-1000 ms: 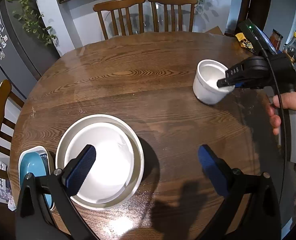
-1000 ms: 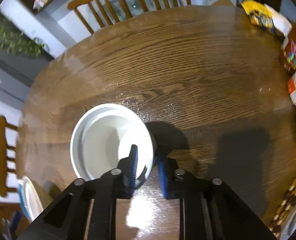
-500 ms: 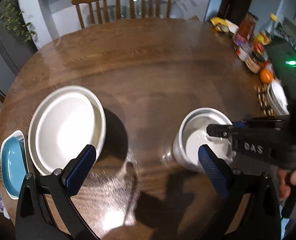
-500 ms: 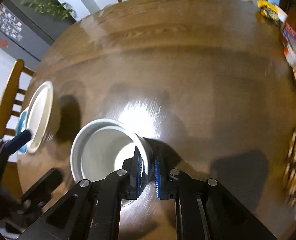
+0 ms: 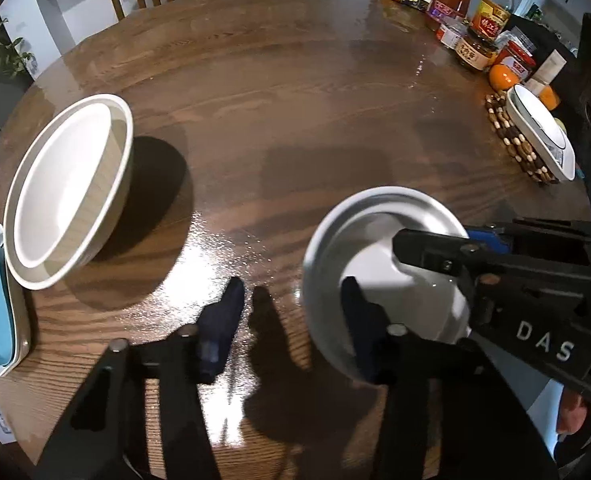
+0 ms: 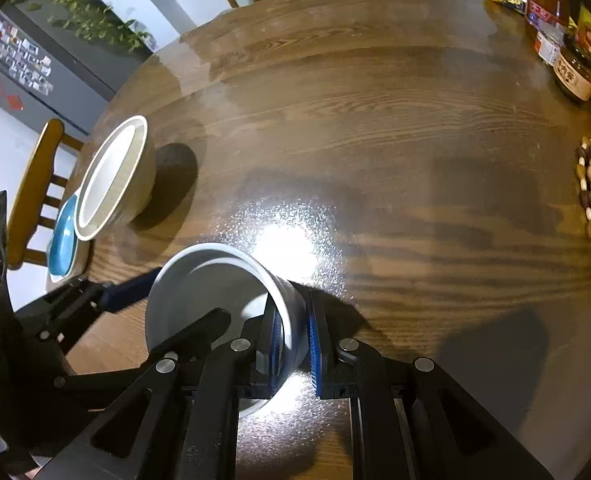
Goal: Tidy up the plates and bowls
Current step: 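Lift the ramekin with the right tool and carry it toward the nested bowls, then lower the ramekin into the nested white bowls with the right tool, then open the right tool and withdraw it from the ramekin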
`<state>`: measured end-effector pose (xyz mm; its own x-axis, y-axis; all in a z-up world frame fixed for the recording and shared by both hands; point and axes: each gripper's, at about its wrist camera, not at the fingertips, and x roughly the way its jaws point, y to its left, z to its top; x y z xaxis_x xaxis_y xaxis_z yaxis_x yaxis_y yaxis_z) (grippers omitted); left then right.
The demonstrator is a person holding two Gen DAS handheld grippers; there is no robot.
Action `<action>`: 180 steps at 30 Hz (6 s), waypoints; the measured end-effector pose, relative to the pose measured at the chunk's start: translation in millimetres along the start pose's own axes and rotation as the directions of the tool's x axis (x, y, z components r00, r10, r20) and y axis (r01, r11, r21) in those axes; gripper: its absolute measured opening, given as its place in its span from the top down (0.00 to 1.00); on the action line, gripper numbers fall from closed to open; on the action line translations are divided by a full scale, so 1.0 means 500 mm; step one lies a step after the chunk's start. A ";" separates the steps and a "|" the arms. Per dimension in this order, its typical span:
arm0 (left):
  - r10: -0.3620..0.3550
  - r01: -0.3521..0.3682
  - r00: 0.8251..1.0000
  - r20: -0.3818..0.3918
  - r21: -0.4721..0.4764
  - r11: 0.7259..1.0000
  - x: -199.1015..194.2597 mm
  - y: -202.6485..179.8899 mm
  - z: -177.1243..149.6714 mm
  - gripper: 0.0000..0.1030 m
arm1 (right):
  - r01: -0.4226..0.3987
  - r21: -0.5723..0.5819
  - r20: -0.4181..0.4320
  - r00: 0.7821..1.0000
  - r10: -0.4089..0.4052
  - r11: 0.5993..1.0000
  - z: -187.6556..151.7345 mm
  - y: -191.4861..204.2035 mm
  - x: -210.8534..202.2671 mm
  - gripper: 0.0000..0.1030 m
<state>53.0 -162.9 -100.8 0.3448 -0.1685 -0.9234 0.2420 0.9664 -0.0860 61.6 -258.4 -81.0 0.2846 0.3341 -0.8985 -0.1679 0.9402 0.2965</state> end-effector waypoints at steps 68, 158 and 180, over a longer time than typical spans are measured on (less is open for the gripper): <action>0.041 -0.050 0.964 0.263 0.028 0.998 -0.144 0.038 -0.045 0.79 | 0.044 -0.034 0.254 0.967 -0.034 0.998 -0.041 0.137 -0.109 0.87; 0.133 -0.119 0.983 0.126 -0.113 0.986 -0.056 0.331 0.079 0.77 | 0.059 -0.125 0.140 0.989 -0.042 0.990 0.181 0.325 0.073 0.87; 0.152 -0.103 0.976 0.158 -0.278 0.955 -0.164 0.403 0.036 0.10 | -0.004 0.057 0.185 0.983 -0.007 0.998 0.130 0.222 0.003 0.54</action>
<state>89.6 42.0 -35.9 0.5168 -0.0485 -0.8547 -0.0566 0.9943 -0.0906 104.6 -149.3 -28.6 0.4558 0.3340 -0.8250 -0.1148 0.9413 0.3176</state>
